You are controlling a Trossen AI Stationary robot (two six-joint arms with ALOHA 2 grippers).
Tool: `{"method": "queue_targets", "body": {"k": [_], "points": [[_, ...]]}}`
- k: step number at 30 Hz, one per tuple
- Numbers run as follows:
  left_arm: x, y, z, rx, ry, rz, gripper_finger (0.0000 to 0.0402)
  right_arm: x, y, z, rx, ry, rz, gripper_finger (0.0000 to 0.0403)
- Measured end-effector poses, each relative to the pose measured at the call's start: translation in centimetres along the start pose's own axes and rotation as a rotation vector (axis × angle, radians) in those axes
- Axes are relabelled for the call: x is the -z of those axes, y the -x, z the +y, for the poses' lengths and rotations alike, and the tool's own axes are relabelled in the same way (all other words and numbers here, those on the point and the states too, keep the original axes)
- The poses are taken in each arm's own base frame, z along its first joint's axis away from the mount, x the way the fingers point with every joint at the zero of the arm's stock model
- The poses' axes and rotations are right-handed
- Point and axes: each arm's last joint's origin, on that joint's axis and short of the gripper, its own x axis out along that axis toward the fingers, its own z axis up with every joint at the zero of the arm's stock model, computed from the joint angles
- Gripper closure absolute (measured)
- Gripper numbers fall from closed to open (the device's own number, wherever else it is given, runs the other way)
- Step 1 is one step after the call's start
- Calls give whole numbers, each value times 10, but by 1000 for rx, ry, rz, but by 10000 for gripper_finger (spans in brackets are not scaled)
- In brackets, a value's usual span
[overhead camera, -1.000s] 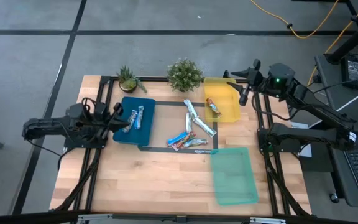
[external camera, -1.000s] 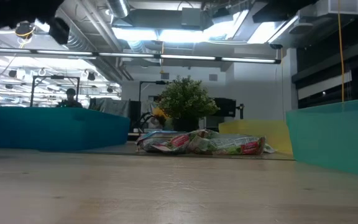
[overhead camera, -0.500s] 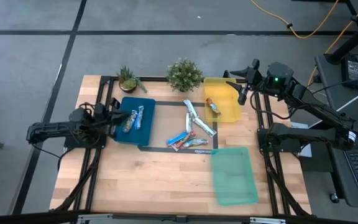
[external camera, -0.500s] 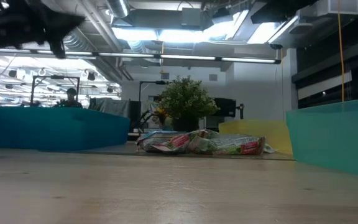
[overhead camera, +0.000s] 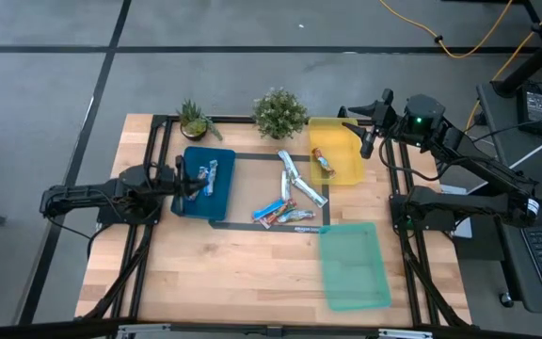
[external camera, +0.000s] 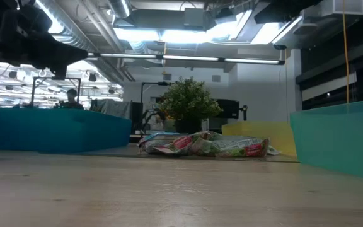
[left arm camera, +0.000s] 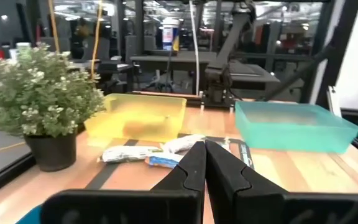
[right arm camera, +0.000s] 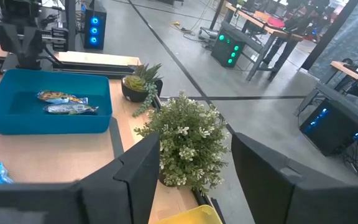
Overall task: Pick and place Granola Bars by type
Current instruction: Put the red granola bar into the yellow bin
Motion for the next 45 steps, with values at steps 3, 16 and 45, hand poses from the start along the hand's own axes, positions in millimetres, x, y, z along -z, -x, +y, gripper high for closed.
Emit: {"method": "queue_targets", "body": {"k": [3, 16, 45], "points": [[0, 0, 0, 9, 3, 1, 400, 0, 0, 0, 0, 0, 0, 201], [0, 0, 0, 7, 69, 3, 396, 0, 0, 0, 0, -3, 0, 201], [0, 0, 0, 8, 70, 2, 395, 17, -84, 77, -411, -29, 179, 114]]}}
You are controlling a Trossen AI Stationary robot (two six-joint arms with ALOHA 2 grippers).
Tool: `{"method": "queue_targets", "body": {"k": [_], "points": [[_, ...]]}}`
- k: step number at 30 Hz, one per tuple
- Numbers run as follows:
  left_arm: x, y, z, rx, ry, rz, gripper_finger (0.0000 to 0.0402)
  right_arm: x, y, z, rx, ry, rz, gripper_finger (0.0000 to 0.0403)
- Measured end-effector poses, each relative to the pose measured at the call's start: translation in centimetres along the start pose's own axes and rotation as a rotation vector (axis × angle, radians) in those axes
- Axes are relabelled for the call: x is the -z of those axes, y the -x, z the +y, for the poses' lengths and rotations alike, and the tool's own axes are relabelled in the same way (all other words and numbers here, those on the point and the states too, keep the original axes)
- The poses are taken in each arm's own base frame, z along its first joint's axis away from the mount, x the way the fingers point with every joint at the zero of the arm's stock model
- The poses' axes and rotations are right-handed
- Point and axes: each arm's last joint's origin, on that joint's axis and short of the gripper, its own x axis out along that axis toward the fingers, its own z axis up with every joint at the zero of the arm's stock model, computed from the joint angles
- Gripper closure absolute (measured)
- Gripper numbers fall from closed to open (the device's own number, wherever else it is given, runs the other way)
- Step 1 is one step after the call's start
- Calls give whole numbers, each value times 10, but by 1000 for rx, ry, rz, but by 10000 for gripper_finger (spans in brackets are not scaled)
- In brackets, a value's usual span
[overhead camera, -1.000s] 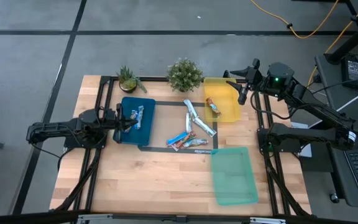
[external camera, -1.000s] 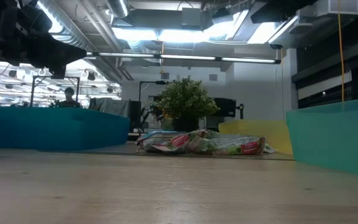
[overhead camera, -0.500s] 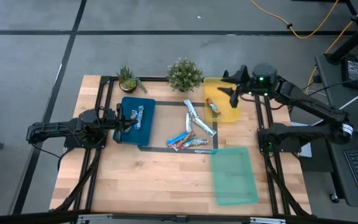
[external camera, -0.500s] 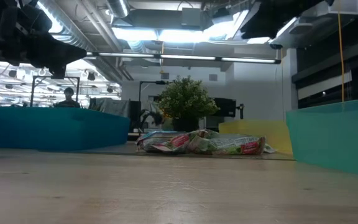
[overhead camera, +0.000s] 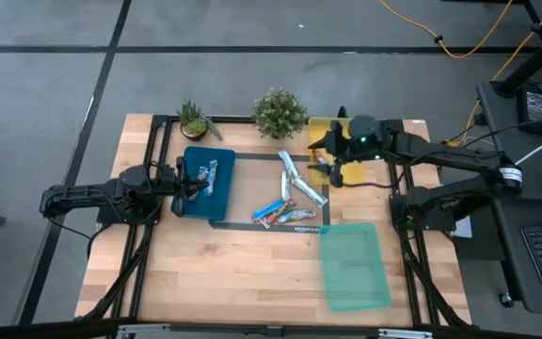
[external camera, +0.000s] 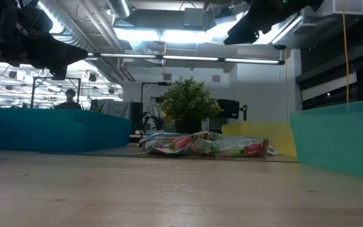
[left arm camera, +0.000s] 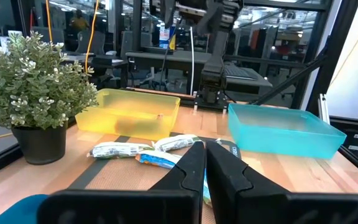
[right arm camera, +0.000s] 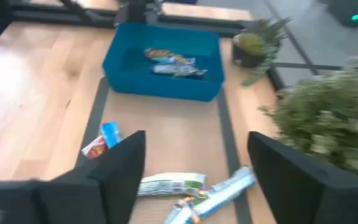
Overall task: Pick and place Granola Bars by type
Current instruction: Put the red granola bar into the yellow bin
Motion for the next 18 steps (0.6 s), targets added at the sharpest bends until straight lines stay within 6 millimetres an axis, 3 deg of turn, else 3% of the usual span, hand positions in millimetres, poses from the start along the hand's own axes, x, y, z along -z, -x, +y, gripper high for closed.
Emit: {"method": "queue_targets", "body": {"k": [6, 13, 18], "points": [[0, 0, 0, 0, 0, 0, 391, 0, -27, 21, -80, 38, 23, 55], [0, 0, 0, 0, 0, 0, 392, -11, -55, 46, -125, 50, 63, 61], [0, 0, 0, 0, 0, 0, 396, -3, -74, 65, -143, -66, 143, 65]]}}
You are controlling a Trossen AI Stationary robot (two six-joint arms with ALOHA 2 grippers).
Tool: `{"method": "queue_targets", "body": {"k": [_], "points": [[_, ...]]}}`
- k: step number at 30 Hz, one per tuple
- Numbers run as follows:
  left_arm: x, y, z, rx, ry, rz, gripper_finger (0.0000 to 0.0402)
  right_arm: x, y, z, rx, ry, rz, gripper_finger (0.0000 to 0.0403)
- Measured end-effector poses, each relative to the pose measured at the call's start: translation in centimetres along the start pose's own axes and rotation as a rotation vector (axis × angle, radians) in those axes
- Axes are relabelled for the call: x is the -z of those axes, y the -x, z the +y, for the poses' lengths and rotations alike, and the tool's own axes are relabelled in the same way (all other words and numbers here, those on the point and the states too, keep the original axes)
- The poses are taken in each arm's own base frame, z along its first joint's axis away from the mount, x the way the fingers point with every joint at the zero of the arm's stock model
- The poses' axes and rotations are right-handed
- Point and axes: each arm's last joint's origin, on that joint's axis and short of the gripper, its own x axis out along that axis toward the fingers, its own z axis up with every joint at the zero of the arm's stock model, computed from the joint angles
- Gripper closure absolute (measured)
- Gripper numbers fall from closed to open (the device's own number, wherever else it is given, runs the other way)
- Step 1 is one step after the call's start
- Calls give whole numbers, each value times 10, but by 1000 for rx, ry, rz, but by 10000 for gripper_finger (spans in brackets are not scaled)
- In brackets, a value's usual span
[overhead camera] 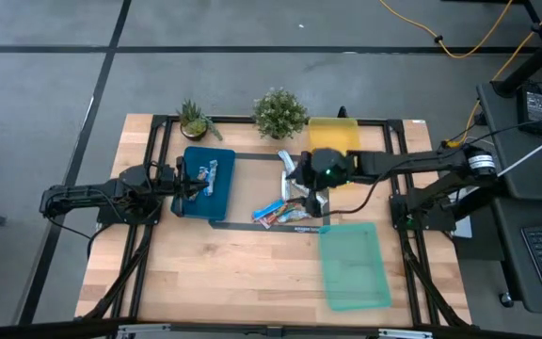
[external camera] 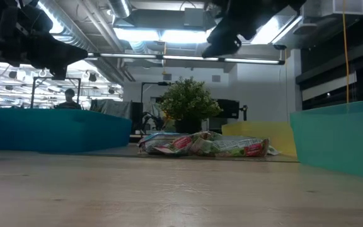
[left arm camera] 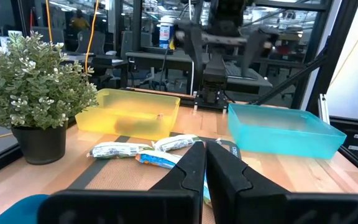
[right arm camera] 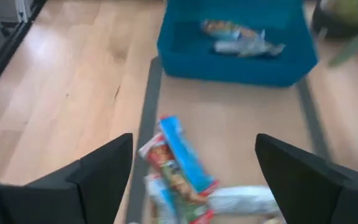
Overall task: Pick and place Granola Bars by type
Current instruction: Put the red granola bar into the yellow bin
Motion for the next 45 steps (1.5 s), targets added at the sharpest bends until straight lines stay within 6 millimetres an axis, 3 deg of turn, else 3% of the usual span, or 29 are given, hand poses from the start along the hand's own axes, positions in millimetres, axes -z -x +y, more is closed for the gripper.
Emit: {"method": "queue_targets", "body": {"k": [9, 18, 26, 34, 38, 45], "points": [[0, 0, 0, 0, 0, 0, 388, 27, -29, 33, 33, -206, 235, 65], [0, 0, 0, 0, 0, 0, 397, 62, -59, 39, 150, -485, 485, 65], [0, 0, 0, 0, 0, 0, 392, 82, -80, 38, 212, -491, 578, 65], [0, 0, 0, 0, 0, 0, 391, 90, -88, 35, 266, -444, 602, 69], [0, 0, 0, 0, 0, 0, 395, 90, -89, 31, 268, -434, 607, 97], [0, 0, 0, 0, 0, 0, 391, 90, -89, 28, 243, -455, 615, 198]]}}
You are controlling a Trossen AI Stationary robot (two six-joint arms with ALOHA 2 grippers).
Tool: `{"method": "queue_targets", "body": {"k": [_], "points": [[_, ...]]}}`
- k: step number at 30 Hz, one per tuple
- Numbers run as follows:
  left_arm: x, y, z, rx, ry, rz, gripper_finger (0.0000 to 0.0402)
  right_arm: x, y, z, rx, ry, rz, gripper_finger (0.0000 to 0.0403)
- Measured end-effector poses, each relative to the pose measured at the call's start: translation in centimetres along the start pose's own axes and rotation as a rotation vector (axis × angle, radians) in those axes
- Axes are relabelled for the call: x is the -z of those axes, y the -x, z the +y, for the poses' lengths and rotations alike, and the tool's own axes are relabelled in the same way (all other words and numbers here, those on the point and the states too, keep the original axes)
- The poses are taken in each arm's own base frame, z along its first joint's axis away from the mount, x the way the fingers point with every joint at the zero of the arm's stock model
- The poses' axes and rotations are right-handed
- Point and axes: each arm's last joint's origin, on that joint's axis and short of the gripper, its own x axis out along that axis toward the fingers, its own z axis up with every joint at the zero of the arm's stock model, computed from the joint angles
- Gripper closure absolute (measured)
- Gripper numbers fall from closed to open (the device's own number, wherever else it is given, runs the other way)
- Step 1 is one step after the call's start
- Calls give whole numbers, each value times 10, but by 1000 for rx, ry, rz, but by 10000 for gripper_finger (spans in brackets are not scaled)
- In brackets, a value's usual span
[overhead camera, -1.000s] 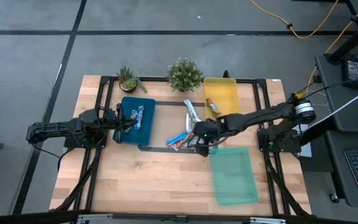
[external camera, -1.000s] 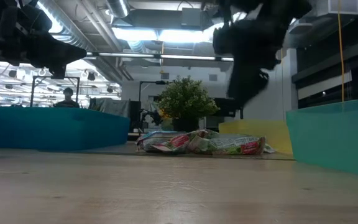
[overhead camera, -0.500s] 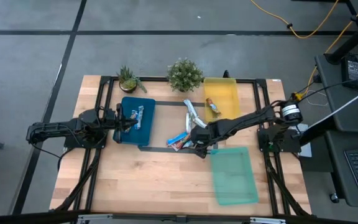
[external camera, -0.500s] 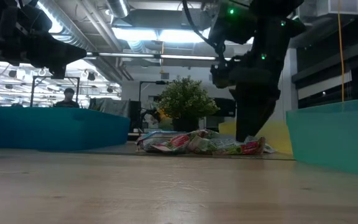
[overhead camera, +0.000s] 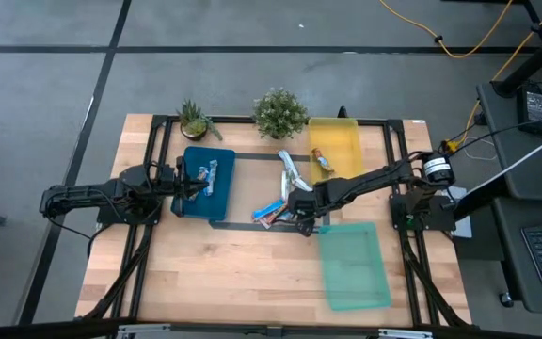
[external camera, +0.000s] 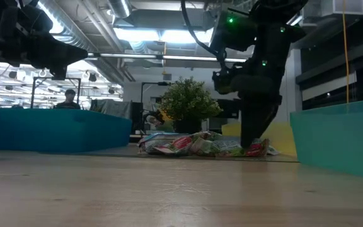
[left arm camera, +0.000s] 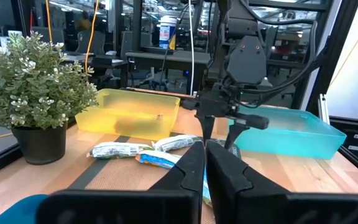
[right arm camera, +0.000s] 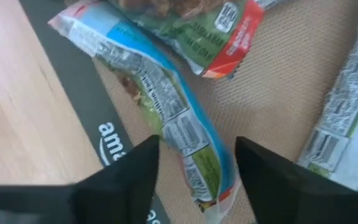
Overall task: Pick and place Granola Bars by type
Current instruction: Put the red granola bar into the yellow bin
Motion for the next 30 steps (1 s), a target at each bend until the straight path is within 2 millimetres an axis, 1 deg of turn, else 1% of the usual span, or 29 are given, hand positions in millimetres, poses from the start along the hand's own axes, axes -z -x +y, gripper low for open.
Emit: {"method": "queue_targets", "body": {"k": [7, 10, 13, 17, 21, 25, 27, 30], "points": [[0, 0, 0, 0, 0, 0, 391, 1, 0, 1, -28, -1, 18, 300], [0, 0, 0, 0, 0, 0, 394, 0, 0, 1, -34, -7, 19, 333], [0, 0, 0, 0, 0, 0, 396, 0, 0, 1, -43, -30, 22, 357], [0, 0, 0, 0, 0, 0, 392, -4, 5, 5, -80, -28, 27, 368], [0, 0, 0, 0, 0, 0, 389, -16, 18, 11, -92, -8, 9, 363], [0, 0, 0, 0, 0, 0, 392, -32, 41, 18, -94, 19, -17, 363], [0, 0, 0, 0, 0, 0, 394, -40, 55, 22, -88, 30, -30, 367], [0, 0, 0, 0, 0, 0, 395, -56, 80, 27, -77, 60, -99, 373]]}}
